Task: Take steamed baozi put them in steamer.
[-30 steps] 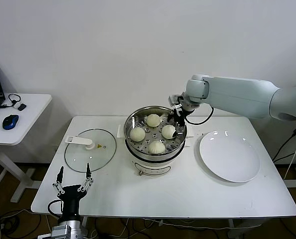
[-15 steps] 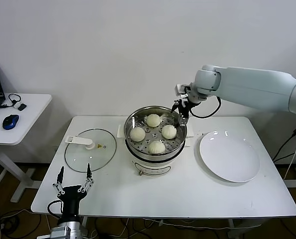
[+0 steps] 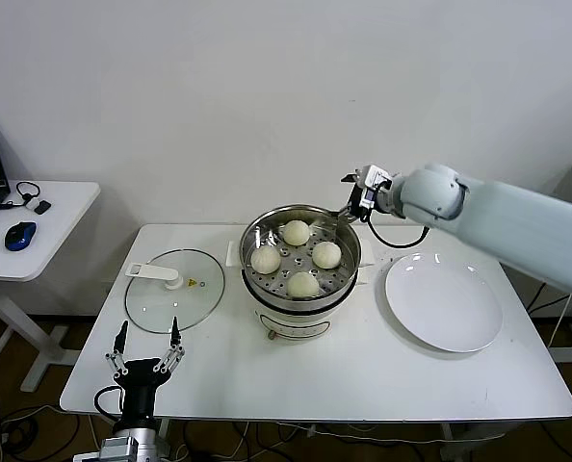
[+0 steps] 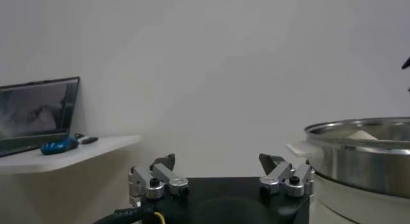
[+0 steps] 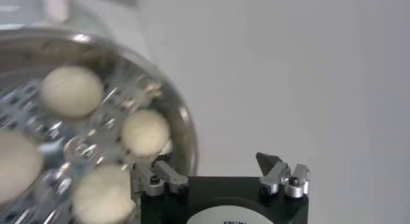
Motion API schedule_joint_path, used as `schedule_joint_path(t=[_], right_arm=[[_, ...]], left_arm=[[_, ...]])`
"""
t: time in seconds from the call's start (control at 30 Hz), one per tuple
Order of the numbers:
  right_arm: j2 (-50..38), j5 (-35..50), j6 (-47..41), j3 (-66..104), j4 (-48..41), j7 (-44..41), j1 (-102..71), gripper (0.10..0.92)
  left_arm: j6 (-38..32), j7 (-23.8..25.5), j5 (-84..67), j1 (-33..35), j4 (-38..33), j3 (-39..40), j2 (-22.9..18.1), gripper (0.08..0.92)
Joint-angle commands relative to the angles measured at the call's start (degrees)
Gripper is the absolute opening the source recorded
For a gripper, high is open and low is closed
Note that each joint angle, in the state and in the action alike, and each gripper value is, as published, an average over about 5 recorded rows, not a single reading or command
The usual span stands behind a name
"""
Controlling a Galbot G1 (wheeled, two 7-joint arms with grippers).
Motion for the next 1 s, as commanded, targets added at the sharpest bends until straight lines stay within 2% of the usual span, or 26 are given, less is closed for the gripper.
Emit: schedule_joint_path(t=[0.03,0.23,0.5,0.8,1.0], right_arm=[[-8.7,-14.2,4.8,56.0,19.0,28.5,-55.1,0.823],[-0.6,-19.5,15.3,80.2,22.7,27.3,-82.0,0.823],[15.6,-21.3,35.0,95.5,23.3,16.1,-99.9,0.823],[31.1,-24.0,40.4,98.4,25.2,12.5,-113.1,0.823],[36.2,-26.2,44.7,97.8,25.5,12.3,-120.7,0.823]], left_arm=[[0.0,0.1,0.3,0.0,0.2,0.1,-0.1,0.823],[0.0,0.1,0.9,0.0,0.8,0.2,-0.3,0.823],[0.0,0.2,1.9,0.2,0.8,0.6,-0.7,0.823],[-0.4,0.1,2.7,1.3,-0.4,0.2,-0.8,0.823],[-0.7,0.0,3.0,2.1,-0.8,0.4,-1.0,0.823]])
